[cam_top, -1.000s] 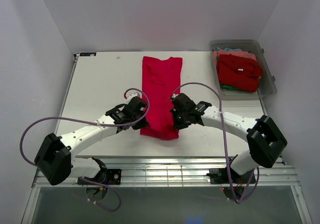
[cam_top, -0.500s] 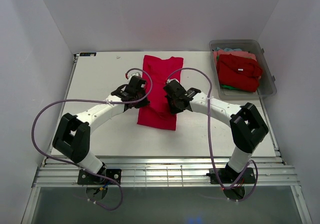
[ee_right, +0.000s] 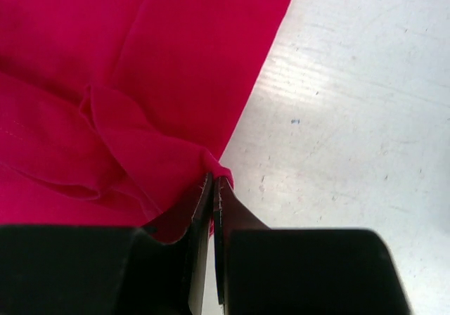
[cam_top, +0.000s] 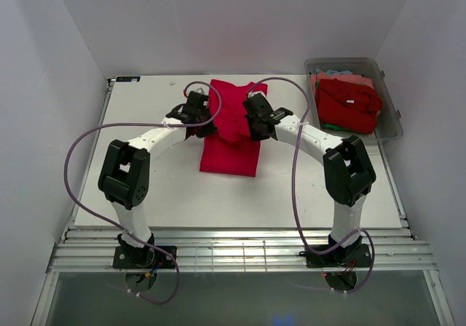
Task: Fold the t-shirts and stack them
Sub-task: Fold the folded rectangular tshirt in 1/3 of the way
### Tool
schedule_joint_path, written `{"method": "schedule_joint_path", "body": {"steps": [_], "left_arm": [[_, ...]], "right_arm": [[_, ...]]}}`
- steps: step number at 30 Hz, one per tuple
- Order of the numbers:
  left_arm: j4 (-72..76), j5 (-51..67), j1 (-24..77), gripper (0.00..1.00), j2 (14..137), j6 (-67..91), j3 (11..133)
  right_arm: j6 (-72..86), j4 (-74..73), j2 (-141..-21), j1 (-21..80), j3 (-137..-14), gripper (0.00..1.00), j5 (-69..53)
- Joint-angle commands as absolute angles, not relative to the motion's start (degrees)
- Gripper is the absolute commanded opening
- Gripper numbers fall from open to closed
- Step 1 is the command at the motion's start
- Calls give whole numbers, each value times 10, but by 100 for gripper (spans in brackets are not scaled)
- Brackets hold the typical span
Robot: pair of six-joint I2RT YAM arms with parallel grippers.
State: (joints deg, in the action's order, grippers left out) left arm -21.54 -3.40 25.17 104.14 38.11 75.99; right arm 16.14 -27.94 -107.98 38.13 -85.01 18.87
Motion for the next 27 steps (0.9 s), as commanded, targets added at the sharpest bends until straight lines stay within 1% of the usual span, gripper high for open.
{"method": "schedule_joint_path", "body": {"steps": [1,6,13,14,15,16,17,19,20,21,23,25,26,27], "left_arm": [[-194,-7,242,0,1065,361,804],[-199,-1,229,0,1111,351,860],[-203,-30,206,0,1139,352,885],[-207,-37,204,2,1141,355,887],[-219,-46,201,26,1145,358,890],[-228,-56,200,39,1147,362,899],[-235,-78,200,64,1143,366,900],[-236,-99,200,78,1127,374,888],[-233,-122,200,85,1114,384,880],[-222,-132,200,98,1087,387,871],[-198,-145,202,98,1057,390,843],[-178,-133,206,98,1010,388,812],[-158,-124,215,98,996,385,802],[-149,-96,221,98,984,383,791]], "right_arm": [[134,-257,-1108,364,-896,8,187],[122,-256,-1154,345,-936,8,168],[112,-208,-1194,324,-947,8,143],[107,-202,-1195,323,-947,8,150],[104,-198,-1199,323,-948,10,156],[100,-199,-1201,322,-960,24,170],[91,-200,-1201,322,-964,28,182],[84,-203,-1191,322,-970,35,217],[77,-198,-1171,322,-967,36,226],[73,-193,-1158,322,-962,37,242],[63,-165,-1112,322,-934,38,247],[62,-151,-1080,322,-912,41,230],[62,-142,-1052,323,-891,41,213],[64,-137,-1039,323,-879,41,169]]}}
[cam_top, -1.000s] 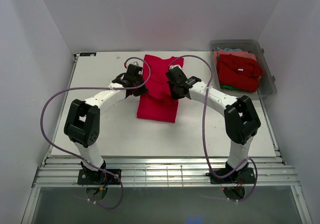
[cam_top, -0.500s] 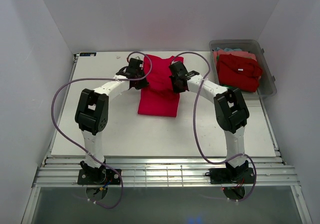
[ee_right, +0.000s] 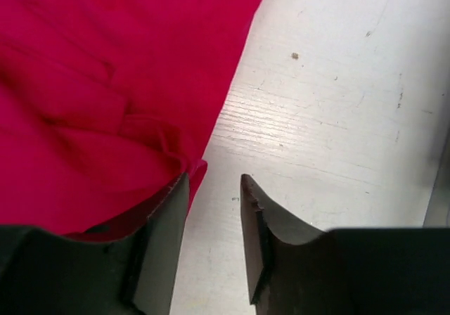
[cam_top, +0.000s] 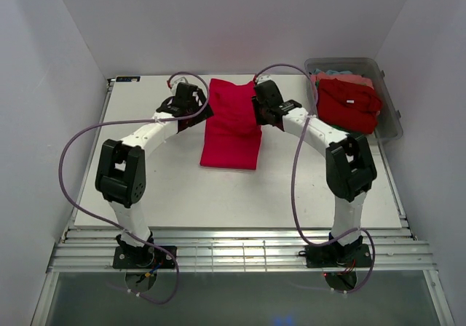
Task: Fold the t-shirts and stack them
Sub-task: Fold the folded rectangular tshirt in 1/3 of the way
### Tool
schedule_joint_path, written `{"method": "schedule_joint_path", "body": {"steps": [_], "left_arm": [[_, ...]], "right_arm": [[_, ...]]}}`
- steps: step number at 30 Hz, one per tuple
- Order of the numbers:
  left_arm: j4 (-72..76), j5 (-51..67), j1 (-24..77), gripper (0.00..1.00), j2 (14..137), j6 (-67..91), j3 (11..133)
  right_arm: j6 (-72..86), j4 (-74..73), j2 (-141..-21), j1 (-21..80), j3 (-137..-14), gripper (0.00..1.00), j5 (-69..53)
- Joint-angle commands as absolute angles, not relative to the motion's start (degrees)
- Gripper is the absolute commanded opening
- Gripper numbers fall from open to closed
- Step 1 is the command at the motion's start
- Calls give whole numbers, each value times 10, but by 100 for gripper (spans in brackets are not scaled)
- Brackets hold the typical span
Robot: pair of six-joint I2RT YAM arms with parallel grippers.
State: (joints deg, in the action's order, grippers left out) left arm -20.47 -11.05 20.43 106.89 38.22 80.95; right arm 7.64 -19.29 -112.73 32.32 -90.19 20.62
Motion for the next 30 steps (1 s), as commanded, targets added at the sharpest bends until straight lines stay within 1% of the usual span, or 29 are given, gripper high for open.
{"method": "schedule_joint_path", "body": {"steps": [1,2,3,4,5,6,7,10,12,15,23,30], "left_arm": [[-142,-78,228,96,964,383,779],[-130,-63,244,92,959,383,757],[-127,-35,252,85,955,387,745],[-126,-20,261,47,954,388,734],[-123,-12,275,25,957,391,722],[-115,-3,282,7,961,396,699],[-108,39,286,0,968,402,687],[-86,88,305,0,1005,407,664],[-80,94,323,0,1029,404,658],[-74,96,341,0,1048,407,653],[-58,94,355,0,1090,402,626],[-54,89,366,0,1075,402,583]], "right_arm": [[67,-134,-1029,323,-868,45,145],[73,-134,-1017,324,-853,45,120],[85,-139,-1015,324,-847,43,68],[91,-142,-1016,323,-844,34,38],[96,-146,-1022,323,-841,28,10],[104,-146,-1027,323,-832,22,-49],[117,-142,-1034,324,-829,9,-73],[134,-134,-1067,323,-824,8,-152],[140,-137,-1101,325,-833,8,-192],[143,-148,-1137,326,-854,8,-210],[137,-152,-1188,329,-889,8,-206],[125,-163,-1223,329,-925,8,-180]]}}
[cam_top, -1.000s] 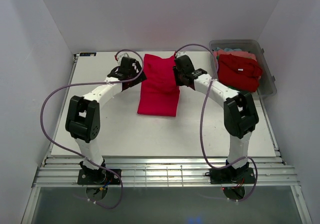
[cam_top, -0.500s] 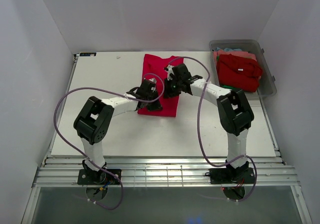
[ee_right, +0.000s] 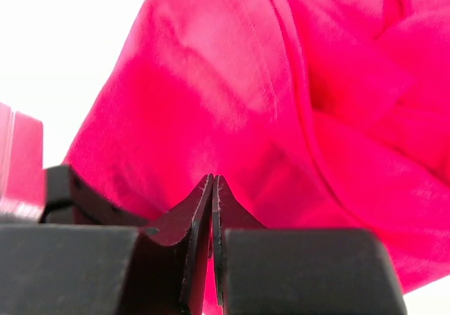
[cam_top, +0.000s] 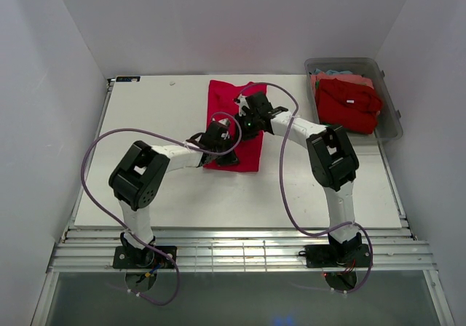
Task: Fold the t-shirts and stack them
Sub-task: Fold the folded rectangular tshirt in 1/3 of the way
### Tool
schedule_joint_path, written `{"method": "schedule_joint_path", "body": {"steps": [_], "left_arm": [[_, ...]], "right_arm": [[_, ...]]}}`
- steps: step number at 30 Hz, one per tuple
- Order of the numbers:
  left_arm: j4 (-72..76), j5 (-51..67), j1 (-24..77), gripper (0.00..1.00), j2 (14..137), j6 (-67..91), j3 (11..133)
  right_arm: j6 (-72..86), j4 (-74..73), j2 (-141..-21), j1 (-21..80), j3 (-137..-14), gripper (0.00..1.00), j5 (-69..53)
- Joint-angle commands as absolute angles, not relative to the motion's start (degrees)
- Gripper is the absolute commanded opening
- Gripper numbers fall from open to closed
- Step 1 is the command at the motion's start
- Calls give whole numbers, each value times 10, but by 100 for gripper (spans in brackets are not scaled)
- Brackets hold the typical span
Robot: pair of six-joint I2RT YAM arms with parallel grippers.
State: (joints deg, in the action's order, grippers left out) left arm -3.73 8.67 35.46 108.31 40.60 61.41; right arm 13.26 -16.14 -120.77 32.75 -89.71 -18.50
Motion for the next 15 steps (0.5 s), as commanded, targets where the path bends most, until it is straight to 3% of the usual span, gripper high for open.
{"method": "schedule_joint_path", "body": {"steps": [1,15], "left_arm": [[-54,87,367,0,1063,402,575],[-54,98,406,0,928,446,405]], "right_arm": [[122,-163,-1230,329,-928,8,-178],[108,-174,-1283,322,-975,8,-128]]}}
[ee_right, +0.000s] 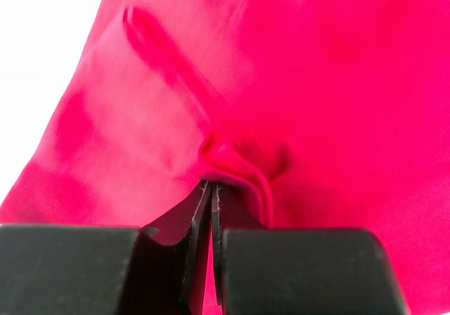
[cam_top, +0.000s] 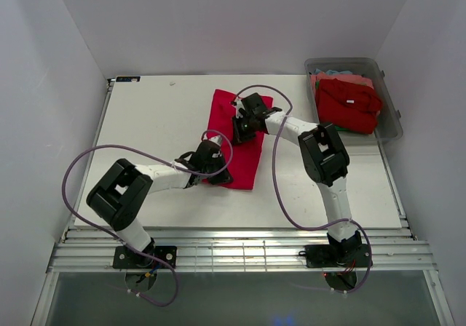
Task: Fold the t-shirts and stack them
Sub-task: Fold the folded rectangular tshirt in 1/3 of the way
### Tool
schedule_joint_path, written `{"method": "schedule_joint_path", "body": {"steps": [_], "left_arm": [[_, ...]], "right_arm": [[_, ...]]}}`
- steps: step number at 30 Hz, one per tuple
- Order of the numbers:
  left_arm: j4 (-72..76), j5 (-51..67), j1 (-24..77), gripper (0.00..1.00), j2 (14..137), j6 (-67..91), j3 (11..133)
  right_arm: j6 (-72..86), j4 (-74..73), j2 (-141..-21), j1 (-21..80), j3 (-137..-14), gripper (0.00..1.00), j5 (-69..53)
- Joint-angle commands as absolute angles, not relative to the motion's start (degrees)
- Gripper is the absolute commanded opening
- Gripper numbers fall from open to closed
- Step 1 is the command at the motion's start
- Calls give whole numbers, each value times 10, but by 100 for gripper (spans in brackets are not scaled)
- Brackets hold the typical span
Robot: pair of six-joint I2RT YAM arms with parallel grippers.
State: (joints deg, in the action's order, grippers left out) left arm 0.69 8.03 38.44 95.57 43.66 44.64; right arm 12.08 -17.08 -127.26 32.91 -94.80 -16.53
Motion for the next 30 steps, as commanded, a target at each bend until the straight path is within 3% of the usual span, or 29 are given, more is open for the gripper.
{"method": "schedule_joint_path", "body": {"steps": [1,8,15,20,21,24,25,26,28,30], "left_arm": [[-54,98,415,0,923,447,400],[-50,105,450,0,918,467,385],[-78,85,468,0,901,464,476],[-160,-12,468,2,862,453,546],[-170,-28,468,34,839,450,555],[-206,-83,468,92,782,440,545],[-220,-94,468,97,769,435,541],[-229,-111,468,98,758,427,534],[-257,-119,466,98,732,422,517],[-270,-115,462,98,720,418,500]], "right_arm": [[109,-176,-1282,322,-983,8,-127],[103,-196,-1281,314,-1021,8,-103],[98,-187,-1142,315,-939,11,-87],[109,-178,-997,330,-795,39,-65],[112,-176,-950,340,-767,46,-61],[141,-173,-865,359,-659,57,-51],[153,-174,-845,364,-611,64,-50],[163,-172,-826,370,-587,80,-50],[206,-165,-773,392,-519,87,-45],[246,-153,-732,418,-480,87,-31]]}}
